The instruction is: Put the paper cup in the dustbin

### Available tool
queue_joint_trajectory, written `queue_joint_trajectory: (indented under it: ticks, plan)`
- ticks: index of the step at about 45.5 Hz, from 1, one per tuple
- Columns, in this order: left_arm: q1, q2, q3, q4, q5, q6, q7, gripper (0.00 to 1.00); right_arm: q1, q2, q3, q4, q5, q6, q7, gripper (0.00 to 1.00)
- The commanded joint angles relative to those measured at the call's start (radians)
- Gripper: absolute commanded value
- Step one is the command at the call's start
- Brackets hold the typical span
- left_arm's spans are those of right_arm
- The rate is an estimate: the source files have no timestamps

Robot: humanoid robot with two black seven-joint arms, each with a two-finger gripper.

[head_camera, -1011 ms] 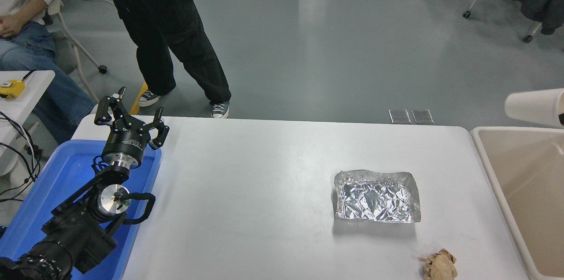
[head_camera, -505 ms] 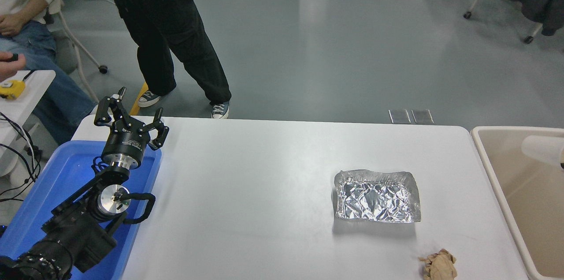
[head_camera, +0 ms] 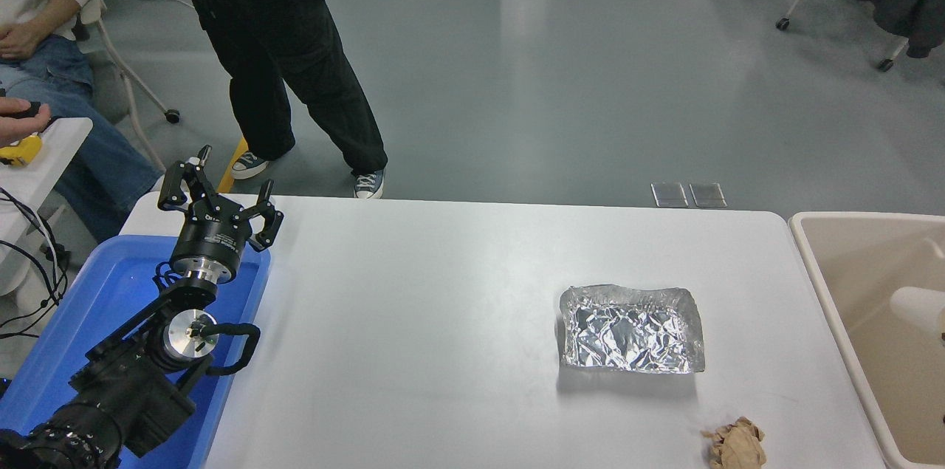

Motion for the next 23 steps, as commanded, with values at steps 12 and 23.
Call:
queue_joint_trajectory:
  ticks: [12,23]
  plan:
    - [0.0,0.0,0.0,0.0,0.0,0.0,0.0,1.0,0.008,0.059,0.113,-0.09,0.002,0.006,-0.022,0.0]
    - [0.0,0.0,-0.001,0.0,0.0,0.0,0.0,1.0,0.019,0.058,0.111,-0.09,0.001,0.013,-0.022,0.0]
